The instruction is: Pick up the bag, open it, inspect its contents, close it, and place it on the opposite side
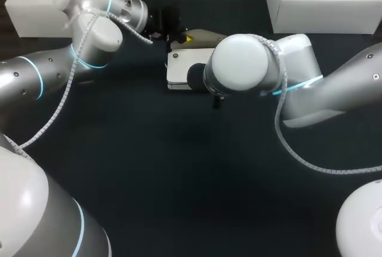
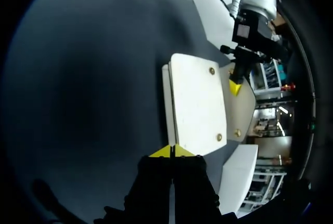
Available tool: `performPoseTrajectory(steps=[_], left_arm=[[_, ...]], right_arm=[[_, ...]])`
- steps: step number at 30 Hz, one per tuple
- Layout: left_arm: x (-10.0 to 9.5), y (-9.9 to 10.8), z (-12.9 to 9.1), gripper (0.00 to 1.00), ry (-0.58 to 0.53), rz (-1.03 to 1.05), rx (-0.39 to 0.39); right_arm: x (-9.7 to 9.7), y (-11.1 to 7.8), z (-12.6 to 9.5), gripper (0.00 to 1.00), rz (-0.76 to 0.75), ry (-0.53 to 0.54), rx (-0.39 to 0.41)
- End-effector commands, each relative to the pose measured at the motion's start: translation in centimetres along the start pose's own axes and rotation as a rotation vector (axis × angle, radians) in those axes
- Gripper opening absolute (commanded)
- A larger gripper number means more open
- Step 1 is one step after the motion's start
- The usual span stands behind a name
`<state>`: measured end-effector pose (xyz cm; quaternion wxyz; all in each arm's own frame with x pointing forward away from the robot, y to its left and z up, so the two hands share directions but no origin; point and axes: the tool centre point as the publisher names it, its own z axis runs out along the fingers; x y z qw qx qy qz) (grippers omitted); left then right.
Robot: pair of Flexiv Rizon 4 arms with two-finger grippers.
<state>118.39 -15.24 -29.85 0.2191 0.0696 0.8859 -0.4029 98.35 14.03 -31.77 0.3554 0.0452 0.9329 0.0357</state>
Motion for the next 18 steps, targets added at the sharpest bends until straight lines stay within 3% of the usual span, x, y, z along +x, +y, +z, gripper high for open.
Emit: performPoseTrajectory(steps=[1, 7, 18], left_arm=[[-0.1, 0.1, 0.2, 0.00, -0.002, 0.001, 0.005], [-0.1, 0.0, 0.6, 0.00, -0.043, 0.045, -0.007], [0.0, 1.7, 2.3, 0.00, -0.114, 0.147, 0.005]], right_arm=[[-0.1, 0.0, -0.1, 0.00, -0.001, 0.003, 0.000], [-0.3, 0.2, 0.0, 0.00, -0.005, -0.018, 0.012], [2.2, 0.3, 1.4, 0.00, 0.020, -0.057, 0.019]])
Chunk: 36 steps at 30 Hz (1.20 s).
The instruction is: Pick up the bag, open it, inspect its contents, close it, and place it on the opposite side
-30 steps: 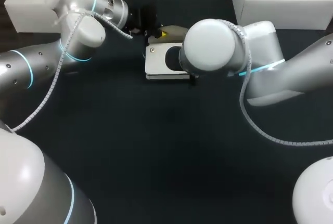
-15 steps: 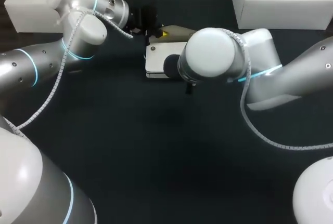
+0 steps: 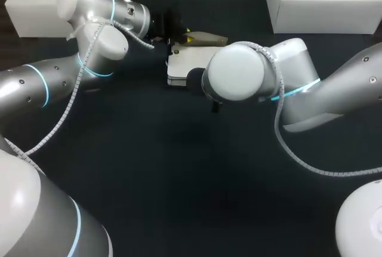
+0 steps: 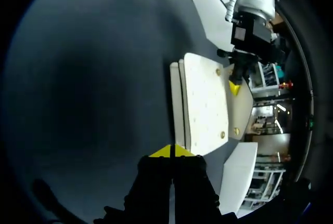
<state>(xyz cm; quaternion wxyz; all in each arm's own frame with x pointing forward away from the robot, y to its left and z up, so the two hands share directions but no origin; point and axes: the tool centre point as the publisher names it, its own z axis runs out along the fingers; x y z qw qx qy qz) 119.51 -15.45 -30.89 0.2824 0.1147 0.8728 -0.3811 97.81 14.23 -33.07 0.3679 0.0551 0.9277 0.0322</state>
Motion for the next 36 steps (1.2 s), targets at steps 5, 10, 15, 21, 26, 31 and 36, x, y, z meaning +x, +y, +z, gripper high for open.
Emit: performPoseTrajectory(steps=[5, 10, 15, 21, 26, 31, 36], left_arm=[[1.6, 0.8, 0.9, 0.00, -0.027, 0.018, 0.049], [2.2, 0.8, 0.3, 0.00, -0.029, 0.030, 0.064], [2.6, 0.6, -0.2, 0.00, -0.024, 0.042, 0.084], [3.1, 0.4, -0.5, 0.00, 0.001, 0.053, 0.095], [3.4, 0.5, -0.3, 0.00, 0.018, 0.053, 0.096], [3.4, 0.5, -0.3, 0.00, 0.029, 0.054, 0.095], [3.4, 0.6, -0.2, 0.00, 0.040, 0.059, 0.094]], right_arm=[[1.4, 0.3, 1.4, 0.00, 0.006, -0.039, 0.017], [1.3, 0.3, 2.0, 0.18, 0.007, -0.052, 0.028], [0.8, 0.2, 2.0, 0.39, 0.019, -0.079, 0.028], [0.0, 0.1, 2.2, 0.40, 0.015, -0.108, 0.027], [-0.3, -0.1, 3.2, 0.39, 0.005, -0.120, 0.024], [-0.4, -0.1, 3.9, 0.40, -0.001, -0.130, 0.004], [-0.6, -0.1, 4.4, 0.39, -0.002, -0.138, -0.003]])
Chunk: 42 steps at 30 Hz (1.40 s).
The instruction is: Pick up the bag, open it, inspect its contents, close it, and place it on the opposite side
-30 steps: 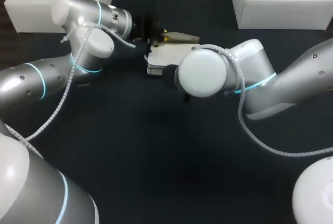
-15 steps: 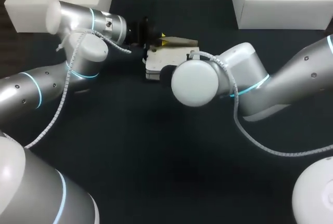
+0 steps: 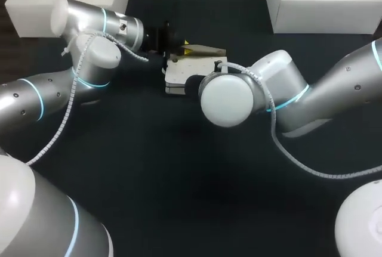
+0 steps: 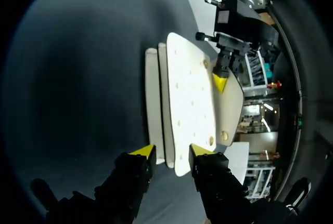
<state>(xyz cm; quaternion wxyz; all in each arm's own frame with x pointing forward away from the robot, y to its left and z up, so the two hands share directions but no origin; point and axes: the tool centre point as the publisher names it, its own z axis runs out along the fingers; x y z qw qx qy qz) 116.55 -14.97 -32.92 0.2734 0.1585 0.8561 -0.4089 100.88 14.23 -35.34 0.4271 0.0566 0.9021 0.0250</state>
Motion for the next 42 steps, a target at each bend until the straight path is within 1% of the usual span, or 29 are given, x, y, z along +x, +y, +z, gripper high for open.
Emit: performPoseTrajectory(steps=[1, 12, 23, 31, 42], left_arm=[[-0.2, 0.3, 0.3, 0.00, 0.008, 0.002, 0.006], [-0.2, 0.5, 0.4, 0.00, 0.031, 0.005, 0.013], [-0.2, 0.5, 0.5, 0.00, 0.040, 0.010, 0.015], [-0.2, 0.6, 0.5, 0.00, 0.047, 0.009, 0.016], [-0.1, 0.5, 0.4, 0.00, 0.053, 0.016, 0.017]], right_arm=[[0.1, -0.2, 0.8, 0.39, 0.001, -0.009, -0.009], [-0.6, -0.8, 1.6, 0.37, 0.011, -0.033, -0.014], [-0.9, -0.7, 2.6, 0.33, 0.010, -0.039, -0.022], [-1.1, -0.4, 2.8, 0.31, 0.013, -0.045, -0.037], [-1.4, -0.4, 3.0, 0.22, 0.016, -0.053, -0.041]])
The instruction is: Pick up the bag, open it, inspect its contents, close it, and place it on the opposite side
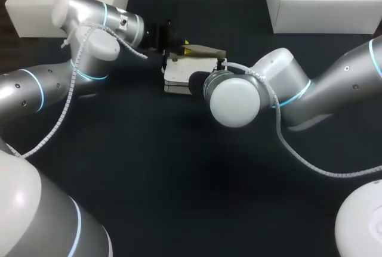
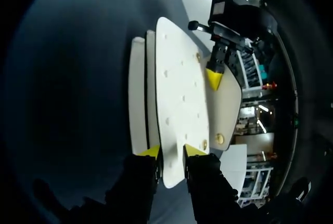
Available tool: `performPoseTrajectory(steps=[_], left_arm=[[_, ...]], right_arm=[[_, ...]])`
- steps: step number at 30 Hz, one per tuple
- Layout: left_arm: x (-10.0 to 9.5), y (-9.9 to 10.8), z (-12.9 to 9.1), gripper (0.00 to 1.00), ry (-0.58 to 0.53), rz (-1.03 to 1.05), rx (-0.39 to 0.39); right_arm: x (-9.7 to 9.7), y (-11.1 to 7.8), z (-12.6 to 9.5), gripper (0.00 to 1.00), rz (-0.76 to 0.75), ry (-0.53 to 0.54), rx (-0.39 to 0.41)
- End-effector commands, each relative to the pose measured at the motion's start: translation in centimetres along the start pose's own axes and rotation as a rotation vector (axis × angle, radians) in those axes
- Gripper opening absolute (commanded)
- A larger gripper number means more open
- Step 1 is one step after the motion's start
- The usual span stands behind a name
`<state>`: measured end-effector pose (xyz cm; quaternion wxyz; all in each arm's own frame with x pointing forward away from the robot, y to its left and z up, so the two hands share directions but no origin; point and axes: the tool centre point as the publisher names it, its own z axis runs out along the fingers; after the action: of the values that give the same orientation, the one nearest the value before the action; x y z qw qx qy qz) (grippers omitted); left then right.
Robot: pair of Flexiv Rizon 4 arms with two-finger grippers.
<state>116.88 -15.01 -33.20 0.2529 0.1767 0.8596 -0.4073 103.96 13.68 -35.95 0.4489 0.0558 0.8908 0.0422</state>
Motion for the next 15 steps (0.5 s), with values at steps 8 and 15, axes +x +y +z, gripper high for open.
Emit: performPoseTrajectory(steps=[8, 15], left_arm=[[0.06, 0.22, -0.02, 0.00, 0.003, 0.005, 0.005], [0.19, 0.08, -0.18, 0.00, 0.002, 0.012, 0.016]], right_arm=[[-0.11, 0.11, 0.11, 0.07, 0.002, -0.015, -0.013], [-0.12, 0.23, 0.08, 0.00, -0.005, -0.016, -0.020]])
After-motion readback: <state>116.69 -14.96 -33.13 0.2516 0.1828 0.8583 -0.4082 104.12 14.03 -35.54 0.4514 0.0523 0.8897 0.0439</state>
